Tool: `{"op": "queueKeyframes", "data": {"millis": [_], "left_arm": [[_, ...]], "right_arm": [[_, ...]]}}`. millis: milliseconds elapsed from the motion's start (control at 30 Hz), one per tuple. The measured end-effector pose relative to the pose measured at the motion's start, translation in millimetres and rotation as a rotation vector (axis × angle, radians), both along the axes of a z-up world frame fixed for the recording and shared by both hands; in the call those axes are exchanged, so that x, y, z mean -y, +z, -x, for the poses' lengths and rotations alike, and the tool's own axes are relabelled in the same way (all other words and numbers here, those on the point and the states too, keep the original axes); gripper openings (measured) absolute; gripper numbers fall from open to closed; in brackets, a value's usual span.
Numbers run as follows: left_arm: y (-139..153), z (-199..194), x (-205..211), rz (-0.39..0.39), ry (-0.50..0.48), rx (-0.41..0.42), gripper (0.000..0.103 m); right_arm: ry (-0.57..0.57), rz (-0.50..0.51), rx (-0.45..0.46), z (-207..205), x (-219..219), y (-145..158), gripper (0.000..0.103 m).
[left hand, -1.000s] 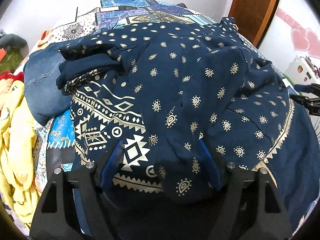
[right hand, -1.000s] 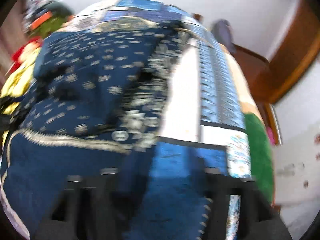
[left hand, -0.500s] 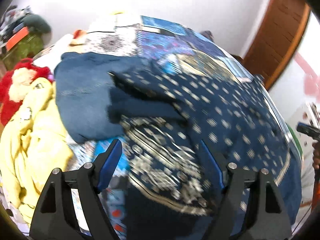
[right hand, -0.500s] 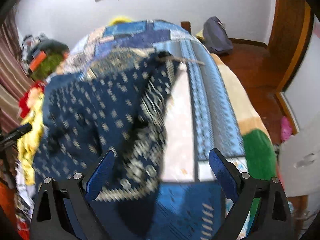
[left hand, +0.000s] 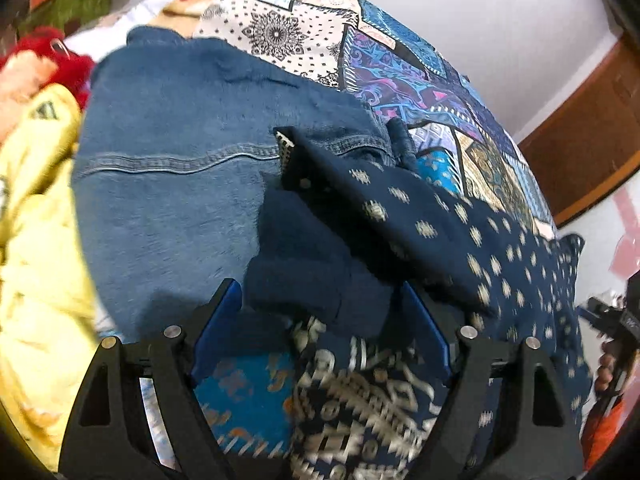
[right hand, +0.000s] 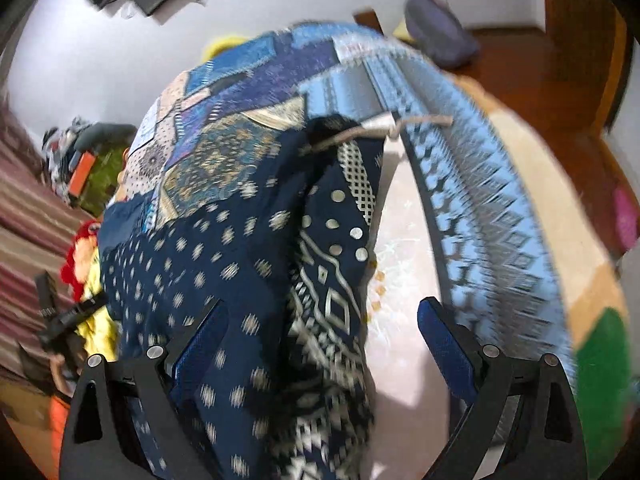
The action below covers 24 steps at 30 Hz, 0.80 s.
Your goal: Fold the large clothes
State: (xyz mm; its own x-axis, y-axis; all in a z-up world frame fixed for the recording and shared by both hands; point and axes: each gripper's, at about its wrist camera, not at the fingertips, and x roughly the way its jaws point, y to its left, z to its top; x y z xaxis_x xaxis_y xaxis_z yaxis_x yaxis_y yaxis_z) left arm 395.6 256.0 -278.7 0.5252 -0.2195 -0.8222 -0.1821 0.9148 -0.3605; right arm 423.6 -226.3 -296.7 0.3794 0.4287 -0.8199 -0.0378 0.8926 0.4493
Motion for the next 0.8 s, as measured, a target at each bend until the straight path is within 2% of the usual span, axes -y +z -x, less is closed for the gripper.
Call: {"op": "queueKeyframes", "data": {"millis": [67, 133, 267, 333, 400, 467, 500, 533, 567, 633, 733, 800], "left_arm": [[-7.0, -8.4, 1.1, 0.028, 0.001, -0.005, 0.081], [-16.8, -19.8, 2.9, 0.060, -0.004, -0.014, 0.081], [-24.7, -35.6, 2.1, 0.096, 0.000, 0.049, 0.081], [-24.6, -43.4, 1.9, 0.090, 0.012, 0.071, 0.081], [-22.0, -49.7, 5.9, 0.062, 0.022, 0.079, 0.076], [-19.9, -53.4, 8.8, 0.030, 0.042, 0.078, 0.067], [-16.4, -54.4, 10.2, 0.017, 0.051, 0.083, 0.052], [-14.7, -54.6, 10.0, 0.011, 0.053, 0.087, 0.030], [-9.9, -54.5, 10.1, -0.003, 0.061, 0.091, 0.026], [-0.4, -53.0, 10.9, -0.042, 0.076, 0.105, 0.021], [22.0, -44.7, 11.6, -0.121, 0.087, 0.146, 0.020], [38.8, -39.2, 9.4, -0.147, 0.092, 0.188, 0.020]], "right_arm": [[-0.024, -0.049, -0.035, -13.2, 1.9, -12.1, 0.095], [-0.028, -0.074, -0.013, -24.9, 0.5, -14.6, 0.095], [0.022, -0.071, 0.003, -49.6, -16.9, -17.8, 0.095], [0.044, -0.020, 0.026, -59.9, -30.1, -19.8, 0.092], [0.074, 0.063, 0.069, -66.4, -47.1, -19.6, 0.084], [0.129, 0.106, 0.110, -69.2, -61.2, -17.1, 0.050], [0.154, 0.117, 0.118, -70.6, -68.5, -15.4, 0.043], [0.164, 0.119, 0.123, -71.5, -71.9, -14.1, 0.033], [0.164, 0.126, 0.132, -72.7, -74.9, -11.4, 0.025], [0.161, 0.143, 0.163, -73.1, -79.7, -1.4, 0.022], [0.157, 0.145, 0.222, -72.4, -84.4, 21.2, 0.020], [0.161, 0.152, 0.278, -70.3, -90.2, 39.9, 0.020]]}}
